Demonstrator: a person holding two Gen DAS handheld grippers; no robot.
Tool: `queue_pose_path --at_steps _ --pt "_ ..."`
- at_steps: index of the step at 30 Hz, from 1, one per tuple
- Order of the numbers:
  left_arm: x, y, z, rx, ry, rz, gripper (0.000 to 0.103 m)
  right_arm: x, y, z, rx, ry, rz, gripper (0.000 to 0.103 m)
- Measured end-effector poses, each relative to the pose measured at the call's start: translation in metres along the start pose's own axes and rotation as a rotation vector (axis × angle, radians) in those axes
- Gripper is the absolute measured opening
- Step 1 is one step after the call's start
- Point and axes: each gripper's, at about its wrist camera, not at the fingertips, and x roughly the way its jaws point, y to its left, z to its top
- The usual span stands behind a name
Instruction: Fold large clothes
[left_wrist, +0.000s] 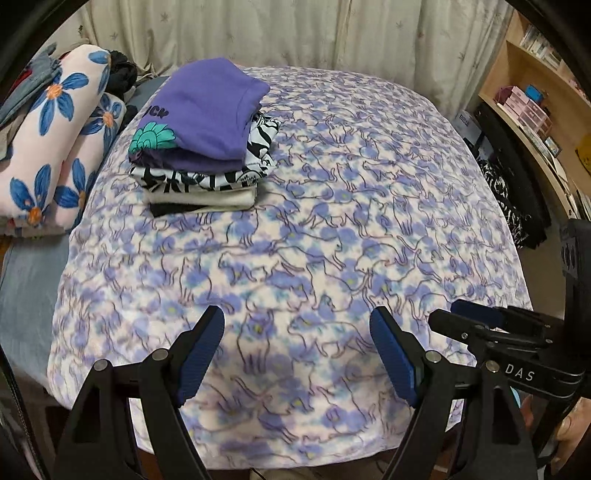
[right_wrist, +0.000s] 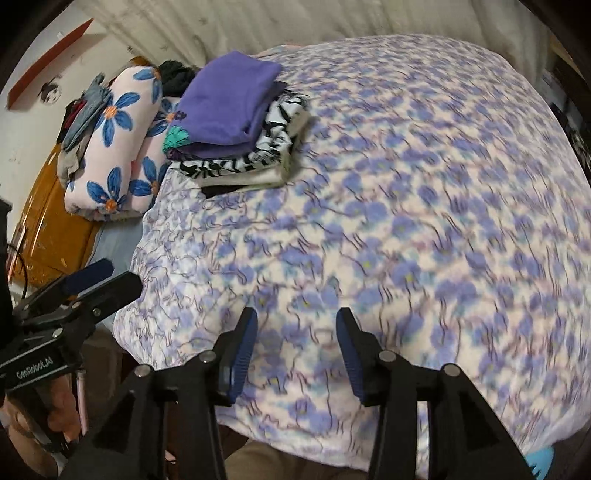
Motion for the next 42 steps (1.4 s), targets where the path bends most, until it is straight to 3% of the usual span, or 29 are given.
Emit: queue_pose_path --at_steps 3,8,10,27,42 --pt "-0.008 -0.014 -0.018 -0.026 -0.008 0.031 0.084 -0.012 -0.011 -0.013 0.041 -0.014 -0.025 0.048" --pt "-0.017 -0.034 -0.038 -0.041 -0.011 0.096 0.091 -0.04 -0.018 -0.032 0.075 -0.068 -0.045 0.071" --pt "-0.017 -0.039 -0.044 -0.043 -0.002 0.095 0.092 -0.049 -0.017 -0.038 0.067 -0.083 -0.055 0.074" --pt "-0.019 -0.059 -0.058 -0.059 0.003 0.1 0.092 -0.066 -0.023 -0.047 -0.016 -0.112 -0.139 0.075" --pt "-0.021 -0.056 -0.052 -0.062 -0.006 0.107 0.092 -0.065 -0.02 -0.046 -0.027 -0.115 -0.14 0.075"
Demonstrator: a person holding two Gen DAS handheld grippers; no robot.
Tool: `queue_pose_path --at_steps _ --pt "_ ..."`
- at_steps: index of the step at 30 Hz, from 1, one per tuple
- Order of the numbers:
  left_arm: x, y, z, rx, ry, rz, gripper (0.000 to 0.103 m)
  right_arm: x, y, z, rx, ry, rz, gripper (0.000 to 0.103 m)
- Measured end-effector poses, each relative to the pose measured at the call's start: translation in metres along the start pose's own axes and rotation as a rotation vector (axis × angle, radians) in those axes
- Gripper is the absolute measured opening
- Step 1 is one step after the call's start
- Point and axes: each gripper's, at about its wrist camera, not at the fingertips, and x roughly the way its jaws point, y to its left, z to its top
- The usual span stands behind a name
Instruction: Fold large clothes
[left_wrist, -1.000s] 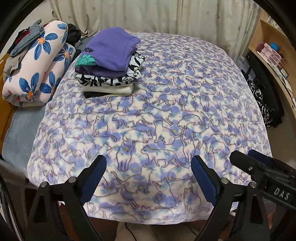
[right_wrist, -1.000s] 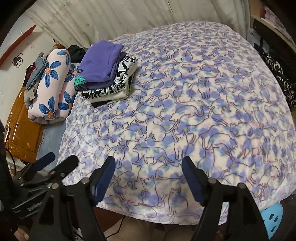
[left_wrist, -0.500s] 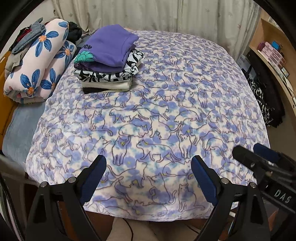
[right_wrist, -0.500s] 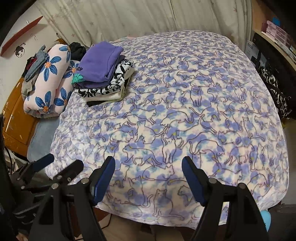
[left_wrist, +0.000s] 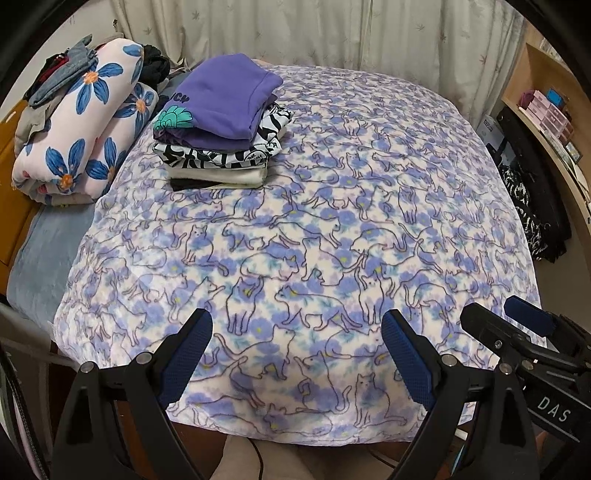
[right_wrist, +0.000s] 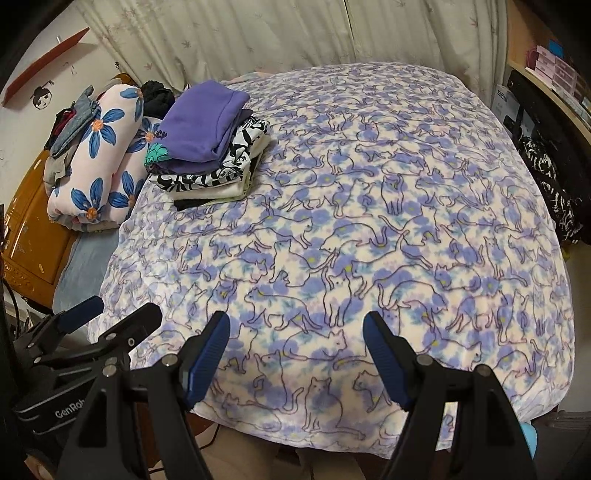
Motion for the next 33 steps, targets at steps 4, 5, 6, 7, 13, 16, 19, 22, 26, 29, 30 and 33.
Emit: queue_pose_path --at_steps 4,5,6,7,13,16,19,22,26,29,30,33 --pt "-0.0007 -0.0009 -0.0001 -0.001 0.002 0.0 0.092 -0.0002 -0.0025 0.0009 -0.005 0.002 0.001 0.075" --pt "-0.001 -0.0012 -0.0002 -0.002 0.001 0.0 0.092 -0.0001 -0.0028 0.001 -0.005 0.002 0.002 0.075" --pt "-0.0007 -0.0017 -0.0004 -0.003 0.001 0.002 0.092 0.0003 -0.0029 0.001 -0.004 0.003 0.002 0.075" --pt "-0.0003 -0.0022 -0.0009 -0.004 0.001 0.003 0.092 0.0 -0.0036 0.0012 -0.005 0.004 0.002 0.075" --pt "-0.0013 -0.0026 0.0001 -0.007 0.003 0.002 0.092 0.0 -0.0034 0.0012 -0.004 0.005 0.003 0.075" --pt "-0.0003 -0.0029 -0.0005 -0.006 0.002 0.001 0.092 0.0 -0.0038 0.0012 -0.005 0.004 0.004 0.075" --pt "-0.0001 -0.0029 -0.0006 -0.007 0.004 0.0 0.092 0.0 -0.0044 0.0014 -0.006 0.005 0.003 0.075" --pt "-0.001 -0.0031 -0.0002 -0.006 0.003 0.001 0.092 0.0 -0.005 0.0016 -0.005 0.007 0.006 0.075" --pt "-0.0009 -0.0035 -0.0004 -0.008 0.004 0.003 0.092 0.0004 -0.0067 0.0022 -0.007 0.008 0.007 0.075" --pt "-0.0006 -0.0041 -0.0005 -0.008 0.005 0.003 0.092 0.0007 -0.0074 0.0025 -0.008 0.009 0.007 0.075" --pt "-0.0008 -0.004 -0.0004 -0.008 0.006 0.003 0.092 0.0013 -0.0075 0.0025 -0.008 0.01 0.008 0.075" --pt "-0.0011 -0.0041 -0.0002 -0.008 0.004 0.003 0.092 0.0013 -0.0065 0.0017 -0.006 0.01 0.01 0.075"
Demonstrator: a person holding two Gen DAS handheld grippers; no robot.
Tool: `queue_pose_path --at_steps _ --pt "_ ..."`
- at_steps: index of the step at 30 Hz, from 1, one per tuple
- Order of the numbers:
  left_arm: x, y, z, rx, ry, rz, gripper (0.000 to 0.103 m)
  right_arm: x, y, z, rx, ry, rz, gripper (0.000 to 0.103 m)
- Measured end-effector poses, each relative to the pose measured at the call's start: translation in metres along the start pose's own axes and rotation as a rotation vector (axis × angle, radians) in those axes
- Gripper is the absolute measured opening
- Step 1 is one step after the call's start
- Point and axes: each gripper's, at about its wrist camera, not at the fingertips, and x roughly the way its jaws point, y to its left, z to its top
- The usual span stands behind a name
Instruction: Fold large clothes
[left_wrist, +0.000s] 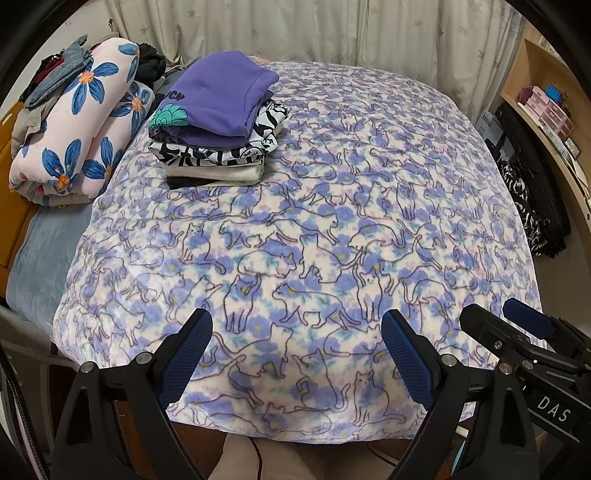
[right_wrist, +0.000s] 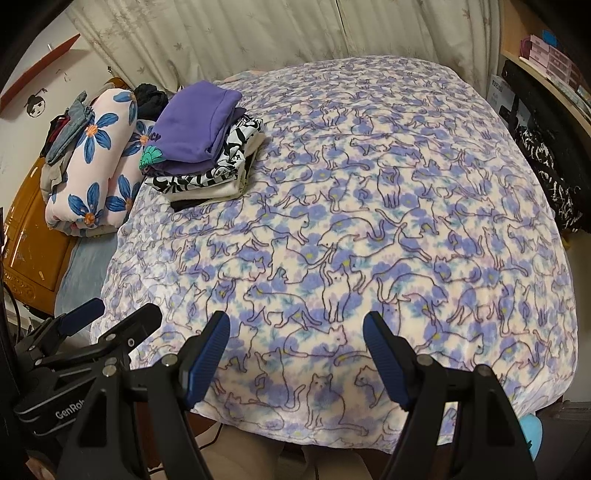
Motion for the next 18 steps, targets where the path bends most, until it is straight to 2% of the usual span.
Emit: queue_pose_path --at_steps 18 --pt "0.0008 -0.0013 -0.0009 -0.003 0.01 -0.002 0.092 0.0021 -0.0009 0.001 0.002 0.005 -0.001 0.075"
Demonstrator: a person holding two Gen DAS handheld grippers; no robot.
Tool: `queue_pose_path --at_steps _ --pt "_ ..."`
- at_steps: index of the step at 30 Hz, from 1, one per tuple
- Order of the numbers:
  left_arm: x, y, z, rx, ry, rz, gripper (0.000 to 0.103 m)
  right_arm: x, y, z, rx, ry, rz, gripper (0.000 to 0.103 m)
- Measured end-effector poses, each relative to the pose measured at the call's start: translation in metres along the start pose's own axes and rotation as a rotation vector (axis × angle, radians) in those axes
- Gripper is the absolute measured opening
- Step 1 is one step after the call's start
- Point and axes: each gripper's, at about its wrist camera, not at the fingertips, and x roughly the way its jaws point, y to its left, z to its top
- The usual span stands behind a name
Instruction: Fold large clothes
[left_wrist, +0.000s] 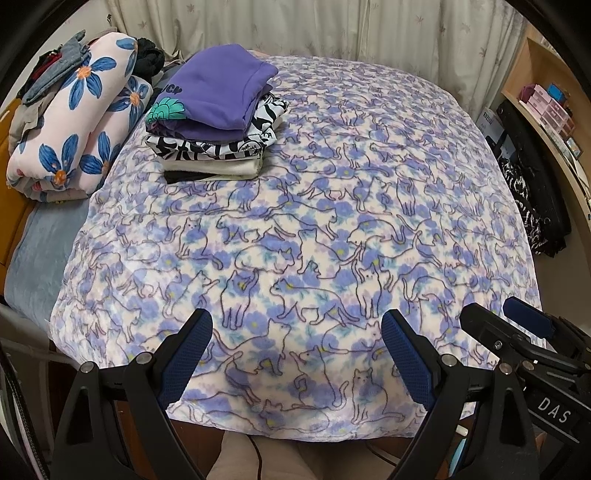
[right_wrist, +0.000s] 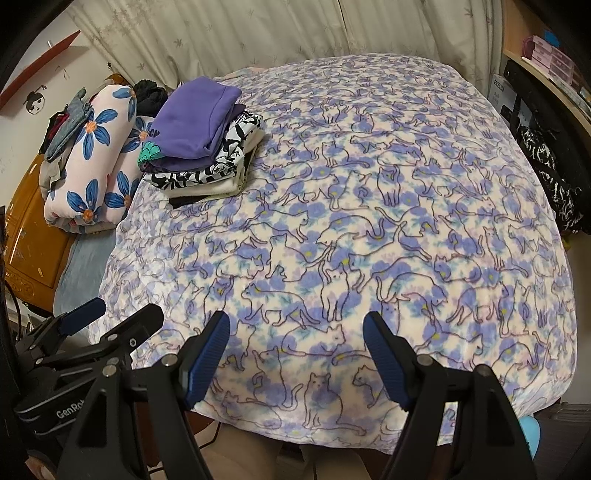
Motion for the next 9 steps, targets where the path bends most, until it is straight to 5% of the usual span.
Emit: queue_pose_path --at_steps 9 --pt "-0.0017 -0.0004 -0.0058 0.0 0.005 -0.001 0.092 0.0004 -0.0009 -0.0012 0.001 0.003 0.001 0.075"
